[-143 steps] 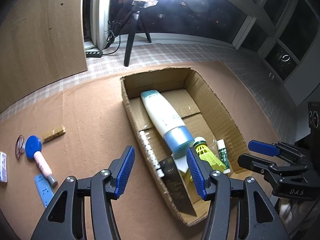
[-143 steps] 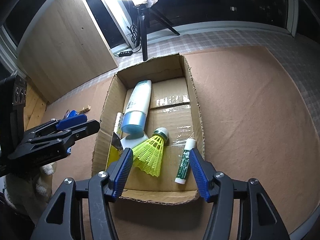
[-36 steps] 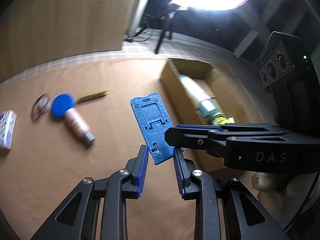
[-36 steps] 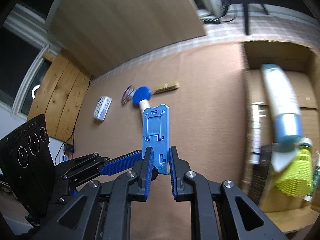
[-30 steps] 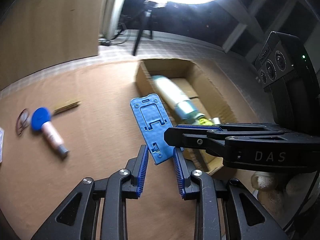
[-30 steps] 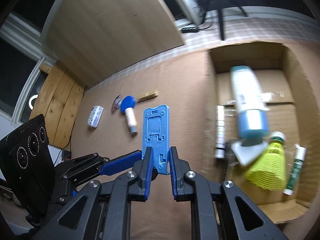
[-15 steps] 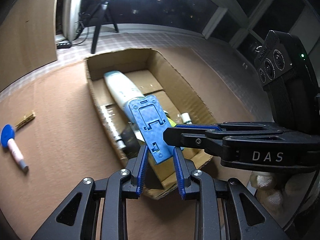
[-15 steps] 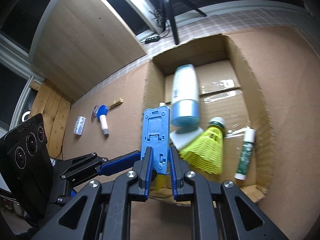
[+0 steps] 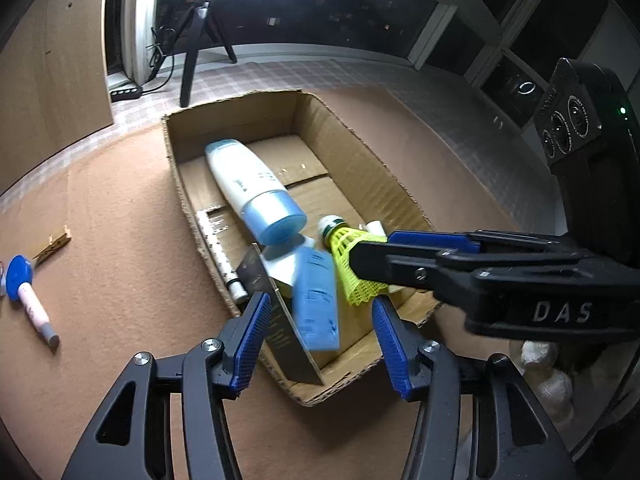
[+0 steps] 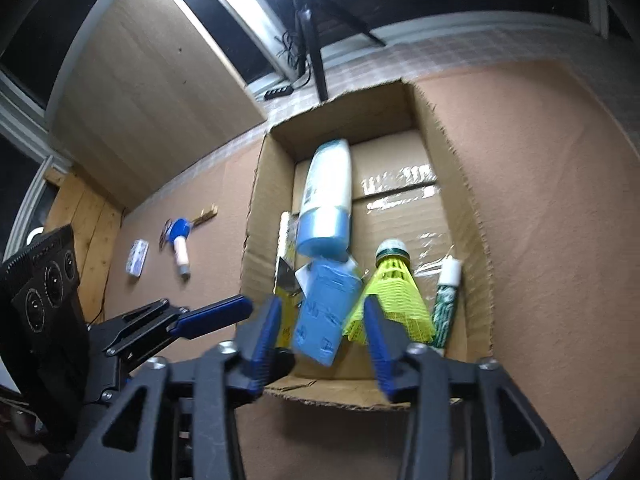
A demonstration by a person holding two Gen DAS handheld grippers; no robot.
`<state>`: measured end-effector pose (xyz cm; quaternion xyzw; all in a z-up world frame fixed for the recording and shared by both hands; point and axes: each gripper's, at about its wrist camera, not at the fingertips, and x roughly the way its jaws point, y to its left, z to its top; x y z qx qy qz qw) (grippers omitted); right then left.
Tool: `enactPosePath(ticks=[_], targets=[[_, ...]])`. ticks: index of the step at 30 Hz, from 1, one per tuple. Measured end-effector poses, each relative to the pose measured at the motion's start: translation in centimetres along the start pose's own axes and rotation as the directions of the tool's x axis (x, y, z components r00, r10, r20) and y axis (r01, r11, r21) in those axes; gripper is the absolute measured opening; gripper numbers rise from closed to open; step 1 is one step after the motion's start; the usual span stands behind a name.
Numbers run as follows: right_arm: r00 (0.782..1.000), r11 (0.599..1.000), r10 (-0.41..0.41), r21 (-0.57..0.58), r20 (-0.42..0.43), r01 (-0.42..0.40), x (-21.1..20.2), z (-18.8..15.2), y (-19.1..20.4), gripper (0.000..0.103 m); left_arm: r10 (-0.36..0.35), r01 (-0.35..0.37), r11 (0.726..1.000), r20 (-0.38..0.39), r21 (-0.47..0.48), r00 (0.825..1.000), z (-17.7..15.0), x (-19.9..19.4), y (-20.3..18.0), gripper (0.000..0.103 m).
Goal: Organize objects
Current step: 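Carry the phone stand over the box and open the left gripper, then close the left gripper on the pink tube while the right tool moves to the clothespin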
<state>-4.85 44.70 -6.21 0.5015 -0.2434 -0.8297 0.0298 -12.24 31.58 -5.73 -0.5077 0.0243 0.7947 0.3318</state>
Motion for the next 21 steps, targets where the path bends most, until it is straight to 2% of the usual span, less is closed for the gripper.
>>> enactPosePath(ticks=[11, 21], targets=[[1.0, 1.0, -0.005, -0.022, -0.016, 0.005, 0.6, 0.0, 1.1, 0.041, 0.009, -0.009, 1.0, 0.008, -0.012, 1.0, -0.6, -1.3, 1.1, 0.057], [1.0, 0.999, 0.0, -0.042, -0.018, -0.001, 1.3, 0.0, 3.1, 0.041, 0.051, -0.05, 0.995, 0.019, -0.083, 0.999, -1.8, -3.3, 5.1, 0.056]])
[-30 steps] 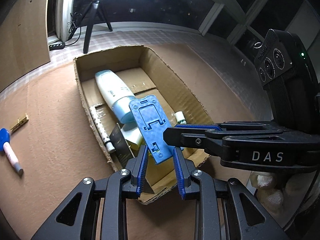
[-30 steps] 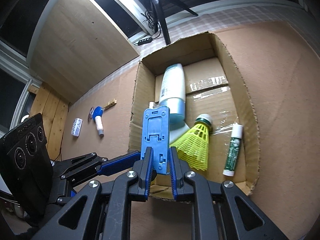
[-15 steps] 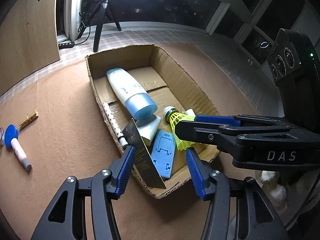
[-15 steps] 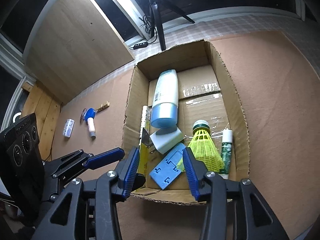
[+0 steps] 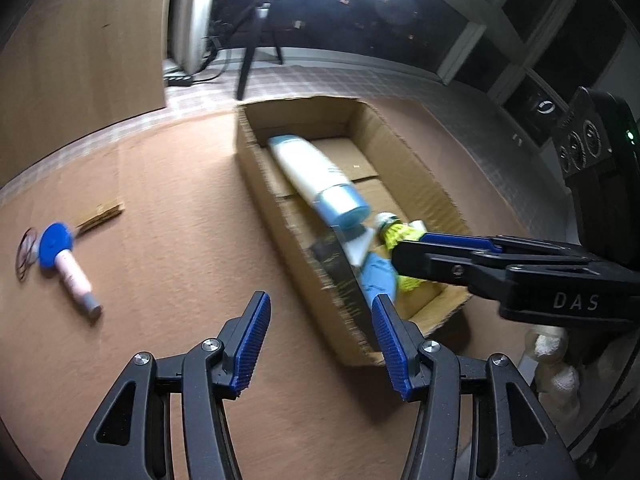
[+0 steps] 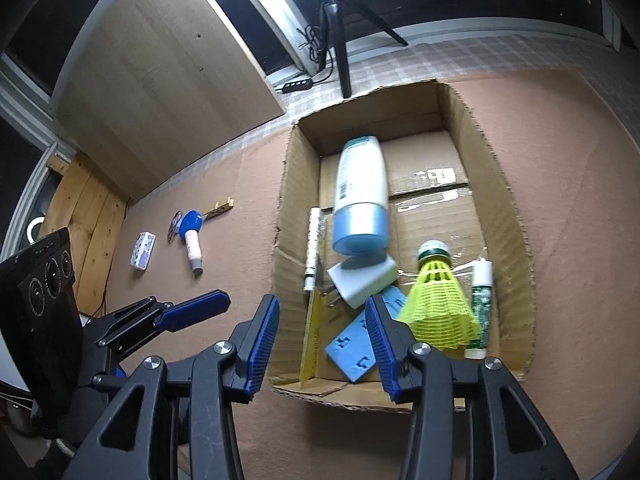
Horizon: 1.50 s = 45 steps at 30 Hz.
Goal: Organize objects
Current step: 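Close the left gripper on the pink tube while the right tool moves to the clothespin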
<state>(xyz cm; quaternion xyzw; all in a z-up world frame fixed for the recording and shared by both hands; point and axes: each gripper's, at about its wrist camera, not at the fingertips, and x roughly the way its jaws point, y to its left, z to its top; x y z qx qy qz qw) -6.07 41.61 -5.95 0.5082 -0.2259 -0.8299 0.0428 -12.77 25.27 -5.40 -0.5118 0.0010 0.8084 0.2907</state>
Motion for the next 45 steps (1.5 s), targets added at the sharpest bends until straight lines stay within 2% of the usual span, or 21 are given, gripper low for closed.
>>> enactPosePath(ticks=[14, 24, 36, 45], targets=[[0.999, 0.996, 0.013, -0.084, -0.034, -0.016, 3.4, 0.8, 5.6, 0.041, 0.114, -0.112, 0.985, 0.009, -0.134, 0.993, -2.1, -3.4, 9.6, 0.056], [0.998, 0.986, 0.015, -0.166, -0.06, -0.025, 6.8, 2.3, 10.3, 0.041, 0.175, -0.169, 0.95, 0.0, -0.261, 0.985, -2.7, -4.9, 17.0, 0.056], [0.998, 0.963, 0.003, -0.268, -0.07, -0.022, 10.6, 6.1, 14.4, 0.041, 0.175, -0.17, 0.922, -0.018, -0.348, 0.984, -1.3, -2.9, 19.8, 0.057], [0.996, 0.954, -0.008, -0.3, -0.091, -0.02, 14.1, 9.2, 15.1, 0.042, 0.208, -0.213, 0.895, -0.057, -0.393, 0.977, -0.3, -0.1, 20.8, 0.056]])
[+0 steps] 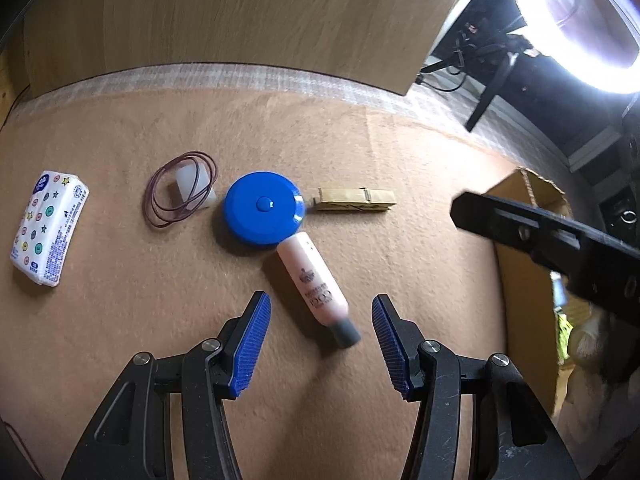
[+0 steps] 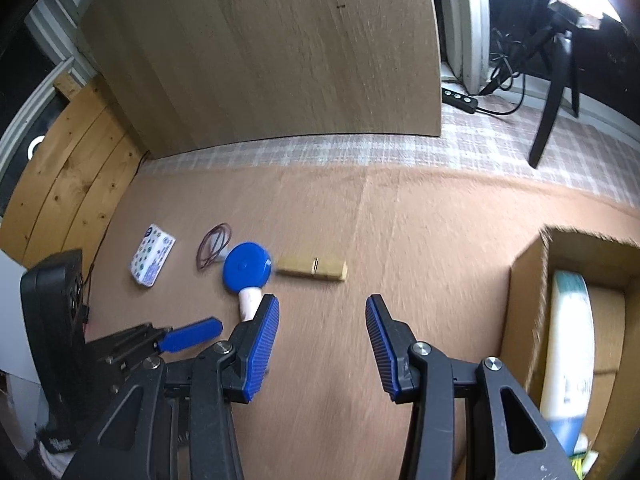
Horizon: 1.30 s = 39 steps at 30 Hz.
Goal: Organize objects
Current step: 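Close the left gripper on the pink tube while the right tool moves to the clothespin, then close the right gripper on the wooden clothespin while the left gripper holds the pink tube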
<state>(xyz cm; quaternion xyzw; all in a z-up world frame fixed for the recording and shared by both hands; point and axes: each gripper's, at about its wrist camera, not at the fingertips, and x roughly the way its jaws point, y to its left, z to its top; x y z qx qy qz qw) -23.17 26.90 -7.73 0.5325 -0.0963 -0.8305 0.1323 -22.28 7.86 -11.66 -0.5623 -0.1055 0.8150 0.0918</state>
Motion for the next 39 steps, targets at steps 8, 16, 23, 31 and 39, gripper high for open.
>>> enactPosePath(ticks=[8, 16, 23, 31, 39], targets=[[0.999, 1.0, 0.012, -0.002, -0.051, -0.012, 4.1, 2.6, -0.9, 0.042, 0.059, -0.059, 0.998, -0.002, -0.016, 0.998, 0.7, 1.1, 0.6, 0.045], [0.994, 0.997, -0.005, -0.073, -0.106, -0.003, 7.4, 3.4, 0.3, 0.041, 0.061, -0.061, 0.998, 0.001, -0.015, 0.998, 0.7, 1.1, 1.9, 0.022], [0.992, 0.987, -0.018, -0.158, -0.129, -0.002, 9.0, 3.9, 2.1, 0.041, 0.049, -0.049, 0.999, 0.0, -0.018, 0.999, -0.3, 0.5, 2.8, 0.022], [0.984, 0.972, -0.03, -0.235, -0.175, -0.012, 9.1, 3.6, 3.1, 0.042, 0.035, -0.035, 0.999, -0.003, -0.027, 0.999, -1.3, -0.2, 3.9, 0.022], [0.984, 0.915, -0.11, -0.4, -0.141, 0.045, 9.3, 3.5, 4.4, 0.041, 0.03, -0.031, 0.999, -0.007, -0.033, 1.0, -1.9, -0.4, 4.2, 0.022]])
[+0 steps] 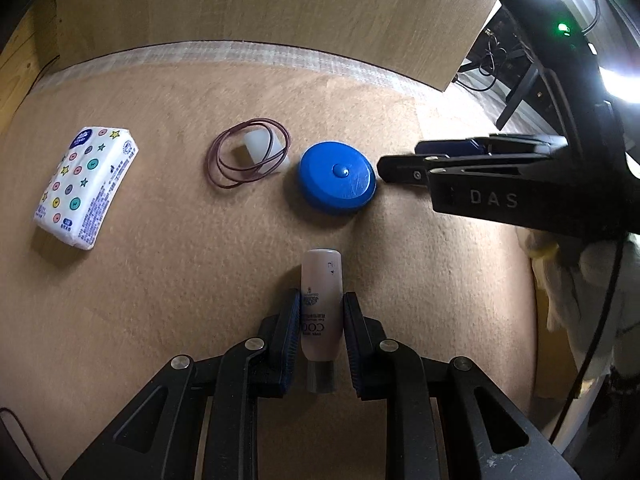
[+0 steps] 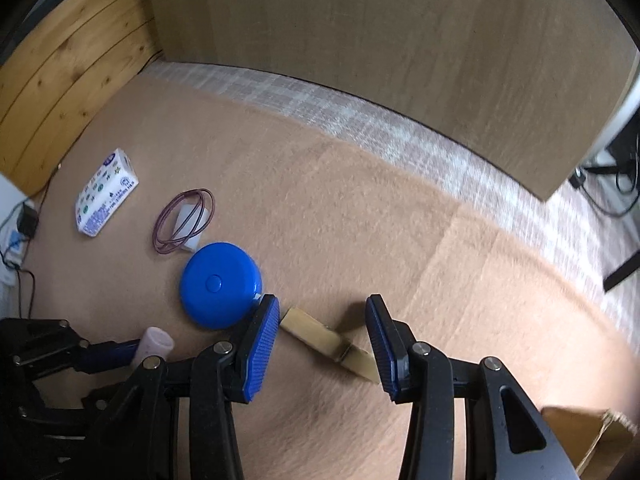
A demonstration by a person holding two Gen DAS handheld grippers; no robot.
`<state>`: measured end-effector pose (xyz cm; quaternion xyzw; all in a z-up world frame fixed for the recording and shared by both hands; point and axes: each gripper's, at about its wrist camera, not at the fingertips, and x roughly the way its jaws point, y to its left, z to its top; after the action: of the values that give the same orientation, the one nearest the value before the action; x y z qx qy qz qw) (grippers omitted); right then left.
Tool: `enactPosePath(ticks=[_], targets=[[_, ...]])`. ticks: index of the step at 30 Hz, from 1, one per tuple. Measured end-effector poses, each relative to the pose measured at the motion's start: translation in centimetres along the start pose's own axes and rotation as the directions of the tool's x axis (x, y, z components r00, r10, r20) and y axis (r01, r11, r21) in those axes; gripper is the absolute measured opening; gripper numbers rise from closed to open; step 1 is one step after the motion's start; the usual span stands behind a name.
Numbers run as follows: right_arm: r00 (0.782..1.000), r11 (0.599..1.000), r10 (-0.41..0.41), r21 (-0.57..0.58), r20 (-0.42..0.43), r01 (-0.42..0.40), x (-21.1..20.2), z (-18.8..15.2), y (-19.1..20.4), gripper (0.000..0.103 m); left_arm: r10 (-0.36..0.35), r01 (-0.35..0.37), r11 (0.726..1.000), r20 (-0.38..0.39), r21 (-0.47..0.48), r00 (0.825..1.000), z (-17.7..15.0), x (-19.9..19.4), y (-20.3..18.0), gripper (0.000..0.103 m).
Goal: Organize objects
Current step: 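Close the right gripper on the wooden clothespin while the left gripper holds the pink tube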
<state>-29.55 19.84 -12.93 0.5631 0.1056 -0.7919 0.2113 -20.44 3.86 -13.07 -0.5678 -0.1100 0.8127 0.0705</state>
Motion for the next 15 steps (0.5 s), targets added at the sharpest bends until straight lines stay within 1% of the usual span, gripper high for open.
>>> enactPosePath(ticks=[5, 10, 15], targets=[[1.0, 0.999, -0.003, -0.054, -0.005, 0.003, 0.1, -0.2, -0.1, 0.042, -0.002, 0.002, 1.0, -0.002, -0.004, 1.0, -0.4, -0.2, 0.3, 0.022], [0.998, 0.998, 0.053, -0.044, -0.041, -0.054, -0.4, -0.7, -0.4, 0.042, -0.008, 0.008, 1.0, -0.001, -0.007, 1.0, -0.6, -0.3, 0.5, 0.022], [0.995, 0.994, 0.069, -0.079, -0.075, -0.075, -0.7, -1.9, 0.6, 0.042, -0.014, 0.014, 1.0, -0.002, -0.007, 1.0, -0.9, -0.5, 0.6, 0.022]])
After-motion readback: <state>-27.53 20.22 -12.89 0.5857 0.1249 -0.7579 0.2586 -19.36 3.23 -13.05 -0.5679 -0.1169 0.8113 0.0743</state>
